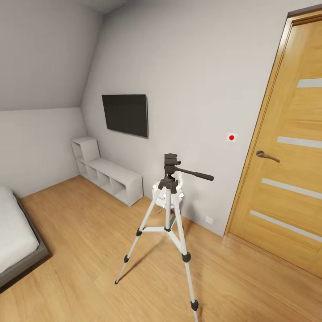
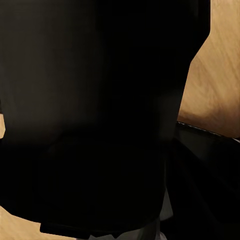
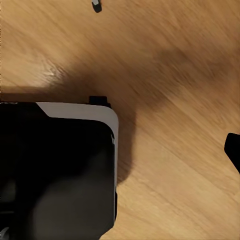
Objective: Attach the digital camera to the camera tripod in the bedroom.
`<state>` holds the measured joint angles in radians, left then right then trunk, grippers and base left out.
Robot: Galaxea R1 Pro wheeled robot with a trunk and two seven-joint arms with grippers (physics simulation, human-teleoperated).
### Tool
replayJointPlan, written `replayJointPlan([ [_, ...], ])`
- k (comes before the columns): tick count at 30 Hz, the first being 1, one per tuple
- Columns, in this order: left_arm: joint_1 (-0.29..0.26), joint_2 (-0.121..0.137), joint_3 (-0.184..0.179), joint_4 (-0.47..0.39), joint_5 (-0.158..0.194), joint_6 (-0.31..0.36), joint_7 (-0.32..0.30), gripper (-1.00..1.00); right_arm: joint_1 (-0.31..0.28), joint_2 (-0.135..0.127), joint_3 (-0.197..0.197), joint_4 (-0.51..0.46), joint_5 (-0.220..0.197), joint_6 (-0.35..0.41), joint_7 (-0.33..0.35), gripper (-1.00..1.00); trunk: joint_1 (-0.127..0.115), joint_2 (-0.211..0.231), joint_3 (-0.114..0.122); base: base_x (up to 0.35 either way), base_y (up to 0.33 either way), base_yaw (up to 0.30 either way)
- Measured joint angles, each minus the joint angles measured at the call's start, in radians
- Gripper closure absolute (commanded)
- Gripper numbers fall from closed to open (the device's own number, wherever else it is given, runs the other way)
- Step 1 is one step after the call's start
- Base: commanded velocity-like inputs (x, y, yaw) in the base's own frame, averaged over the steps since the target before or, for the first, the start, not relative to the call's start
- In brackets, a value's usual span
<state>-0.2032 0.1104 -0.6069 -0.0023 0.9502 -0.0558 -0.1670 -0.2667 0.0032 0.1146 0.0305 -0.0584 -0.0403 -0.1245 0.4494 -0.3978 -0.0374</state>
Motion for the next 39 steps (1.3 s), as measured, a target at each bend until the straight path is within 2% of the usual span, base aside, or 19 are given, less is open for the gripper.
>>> replayJointPlan([
  [13,0.0,0.0,0.0,0.0,0.0,0.0,0.0,1.0,0.0,-0.013,0.001,0.0,0.004,-0.012,0.005,-1.0,0.0,0.0,0.0,0.0,0.0,0.0],
  [32,0.0,0.0,0.0,0.0,0.0,-0.001,0.0,1.0,0.0,-0.013,0.004,-0.001,0.01,-0.004,0.005,-1.0,0.0,0.0,0.0,0.0,0.0,0.0],
  [39,0.0,0.0,0.0,0.0,0.0,-0.001,0.0,1.0,0.0,-0.011,0.003,-0.002,0.009,-0.004,0.003,-1.0,0.0,0.0,-0.008,0.0,0.0,0.0],
])
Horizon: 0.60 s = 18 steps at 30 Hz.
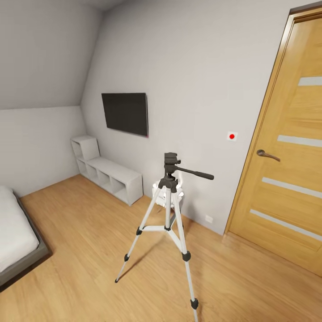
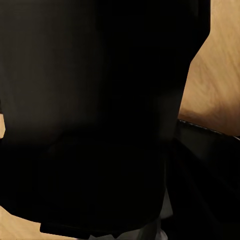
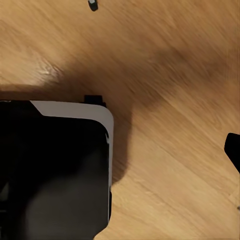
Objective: Attach the digital camera to the camera tripod in the bedroom.
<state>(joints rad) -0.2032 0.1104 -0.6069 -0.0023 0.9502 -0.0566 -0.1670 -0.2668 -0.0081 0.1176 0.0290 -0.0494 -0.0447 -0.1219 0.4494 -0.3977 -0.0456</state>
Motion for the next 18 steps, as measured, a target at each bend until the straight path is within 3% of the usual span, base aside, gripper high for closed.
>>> replayJointPlan([
  [18,0.0,0.0,0.0,0.0,0.0,0.0,0.0,1.0,0.0,0.0,-0.001,0.0,-0.005,-0.005,-0.008,-1.0,0.0,0.0,-0.029,0.0,0.0,0.0],
])
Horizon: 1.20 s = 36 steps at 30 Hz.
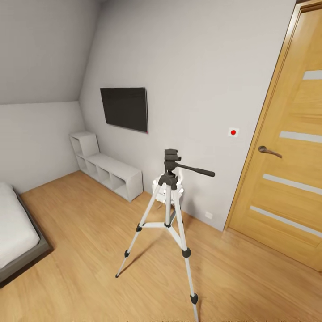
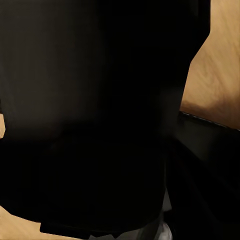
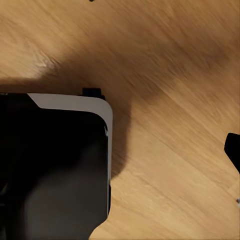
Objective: Attach the digital camera to the camera tripod in the bedroom.
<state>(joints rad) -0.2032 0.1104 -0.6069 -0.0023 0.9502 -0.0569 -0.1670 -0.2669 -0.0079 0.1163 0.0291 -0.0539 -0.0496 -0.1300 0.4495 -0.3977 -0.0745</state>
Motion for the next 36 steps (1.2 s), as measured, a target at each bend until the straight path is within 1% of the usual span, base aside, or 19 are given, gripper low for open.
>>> replayJointPlan([
  [36,0.0,0.002,0.0,0.0,0.0,0.0,0.0,1.0,0.0,0.0,0.0,0.0,0.0,0.0,0.0,-1.0,0.0,0.0,-0.059,0.0,0.0,0.0],
])
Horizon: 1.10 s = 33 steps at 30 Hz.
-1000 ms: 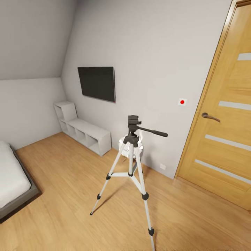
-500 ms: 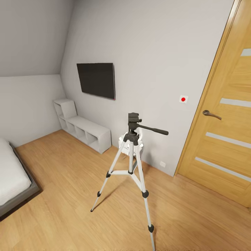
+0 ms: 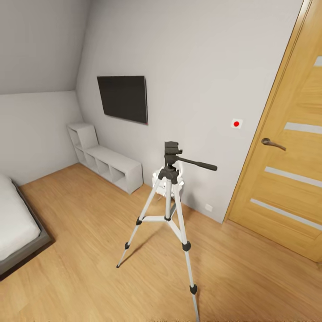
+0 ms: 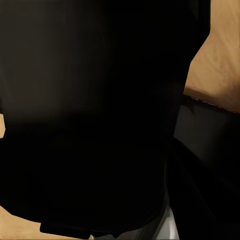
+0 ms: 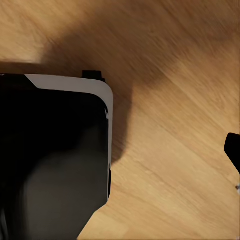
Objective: Attach the digital camera to the camera tripod in the bedroom.
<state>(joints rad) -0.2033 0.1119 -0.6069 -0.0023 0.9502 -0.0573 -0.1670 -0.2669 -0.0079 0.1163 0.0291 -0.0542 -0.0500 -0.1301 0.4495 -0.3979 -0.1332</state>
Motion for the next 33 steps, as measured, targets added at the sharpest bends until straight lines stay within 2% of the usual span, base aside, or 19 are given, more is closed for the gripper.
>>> replayJointPlan([
  [33,0.0,0.0,0.0,0.0,0.0,0.0,0.0,1.0,0.0,-0.001,0.0,0.0,0.0,-0.001,0.0,-1.0,0.0,0.0,-0.054,0.0,0.0,0.0],
])
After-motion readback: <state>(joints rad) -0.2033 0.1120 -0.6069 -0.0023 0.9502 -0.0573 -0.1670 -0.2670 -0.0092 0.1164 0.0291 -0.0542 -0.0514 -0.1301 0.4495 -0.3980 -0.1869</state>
